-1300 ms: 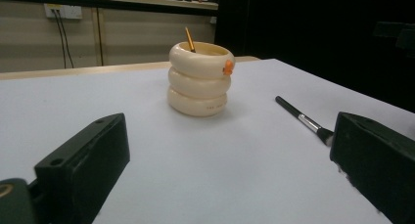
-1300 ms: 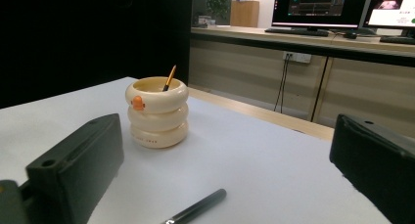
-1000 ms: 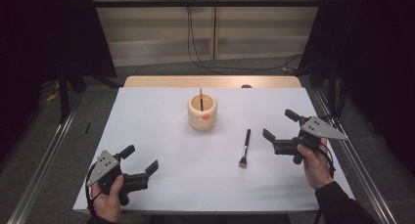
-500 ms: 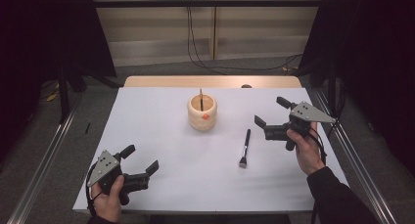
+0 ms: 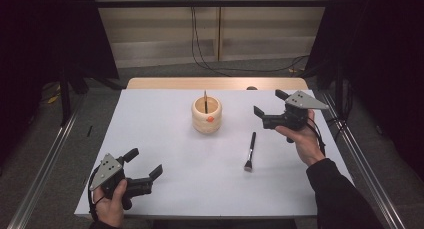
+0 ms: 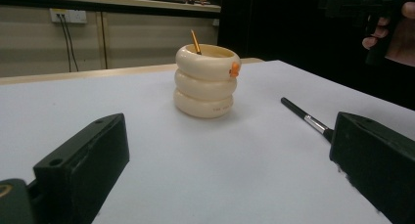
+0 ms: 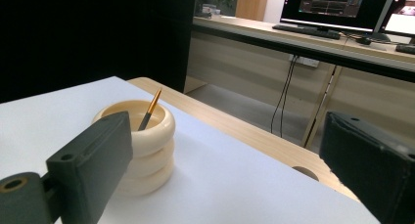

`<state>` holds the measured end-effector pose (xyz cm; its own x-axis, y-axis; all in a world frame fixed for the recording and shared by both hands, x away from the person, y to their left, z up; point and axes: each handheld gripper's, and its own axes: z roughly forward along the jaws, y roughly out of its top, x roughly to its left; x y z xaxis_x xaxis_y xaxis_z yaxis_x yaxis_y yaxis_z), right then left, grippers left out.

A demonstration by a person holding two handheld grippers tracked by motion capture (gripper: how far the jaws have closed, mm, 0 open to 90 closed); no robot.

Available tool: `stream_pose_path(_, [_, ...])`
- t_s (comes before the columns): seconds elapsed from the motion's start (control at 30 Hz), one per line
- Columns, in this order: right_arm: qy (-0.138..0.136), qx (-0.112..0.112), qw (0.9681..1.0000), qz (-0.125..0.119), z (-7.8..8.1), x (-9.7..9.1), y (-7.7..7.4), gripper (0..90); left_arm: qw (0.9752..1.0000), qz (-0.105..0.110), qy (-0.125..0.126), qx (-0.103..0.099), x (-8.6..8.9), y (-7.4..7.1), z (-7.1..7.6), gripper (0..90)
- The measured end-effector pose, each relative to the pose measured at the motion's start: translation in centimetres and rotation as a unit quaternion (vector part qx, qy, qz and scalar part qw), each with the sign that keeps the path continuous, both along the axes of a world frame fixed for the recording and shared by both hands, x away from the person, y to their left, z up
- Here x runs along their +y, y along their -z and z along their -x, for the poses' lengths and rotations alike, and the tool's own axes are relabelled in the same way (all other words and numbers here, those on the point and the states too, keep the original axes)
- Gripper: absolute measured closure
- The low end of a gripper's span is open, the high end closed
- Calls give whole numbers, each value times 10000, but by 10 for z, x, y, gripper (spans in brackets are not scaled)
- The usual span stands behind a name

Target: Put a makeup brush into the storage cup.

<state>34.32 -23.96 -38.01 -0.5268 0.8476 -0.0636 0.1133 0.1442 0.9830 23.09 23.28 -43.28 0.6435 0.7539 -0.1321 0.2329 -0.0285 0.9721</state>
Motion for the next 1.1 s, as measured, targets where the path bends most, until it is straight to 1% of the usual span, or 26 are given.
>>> stream_pose_path(0.07, [-21,35,10000,75,-4,2,1,65,10000,-6,-11,-1,1,0,0,12])
stream_pose_path(0.17, [-27,141,9999,75,-7,4,5,89,10000,-3,-34,12,1,0,0,12])
stream_pose_path(0.2, [-25,180,9997,130,-8,4,6,89,10000,7,-6,9,1,0,0,12])
stream_pose_path(0.23, [-36,191,9997,142,-9,4,7,93,10000,-7,-31,12,1,0,0,12])
stream_pose_path(0.3, [-53,281,9995,115,-8,3,7,97,10000,13,-8,21,1,0,0,12])
stream_pose_path(0.33, [-82,322,9994,105,-8,3,7,102,10000,-4,-16,15,1,0,0,11])
stream_pose_path(0.4, [-143,406,9991,3,-8,1,6,120,10000,-37,-45,14,1,0,0,12])
stream_pose_path(0.43, [-153,486,9987,-12,-8,1,6,129,10000,-56,-35,20,2,0,-1,12])
stream_pose_path(0.5, [-173,582,9981,80,-7,1,6,139,10000,-57,-23,25,2,0,-1,12])
stream_pose_path(0.6, [-201,825,9963,141,-8,2,6,149,10000,-9,-25,11,2,0,-1,12])
stream_pose_path(0.63, [-203,866,9959,153,-9,2,6,162,10000,-3,-2,10,2,0,-1,12])
stream_pose_path(0.67, [-184,889,9956,213,-9,2,6,173,10000,22,5,24,2,1,-1,11])
stream_pose_path(0.77, [-202,1006,9944,241,-10,1,6,173,10000,19,0,26,3,1,-2,12])
stream_pose_path(0.8, [-237,1033,9940,255,-10,1,6,173,10000,68,-2,42,2,1,-2,12])
stream_pose_path(0.83, [-249,1076,9935,258,-10,1,6,173,10000,37,-45,32,3,1,-2,12])
stream_pose_path(0.9, [-284,1162,9925,249,-10,1,6,179,10000,21,-53,33,3,1,-2,12])
stream_pose_path(0.93, [-308,1205,9918,299,-10,1,6,197,10000,28,-46,33,3,1,-1,12])
stream_pose_path(0.97, [-336,1295,9903,373,-10,2,5,206,10000,-11,-50,20,4,1,-1,12])
stream_pose_path(1.0, [-362,1363,9892,397,-10,2,5,205,10000,-15,-86,10,4,0,-1,12])
stream_pose_path(1.03, [-382,1446,9879,403,-11,2,6,198,10000,37,-78,-5,5,0,-1,12])
stream_pose_path(1.07, [-341,1513,9870,423,-11,2,6,197,9999,43,-117,2,5,0,-1,13])
stream_pose_path(1.1, [-360,1609,9853,444,-11,2,6,196,9999,69,-125,13,5,1,-1,13])
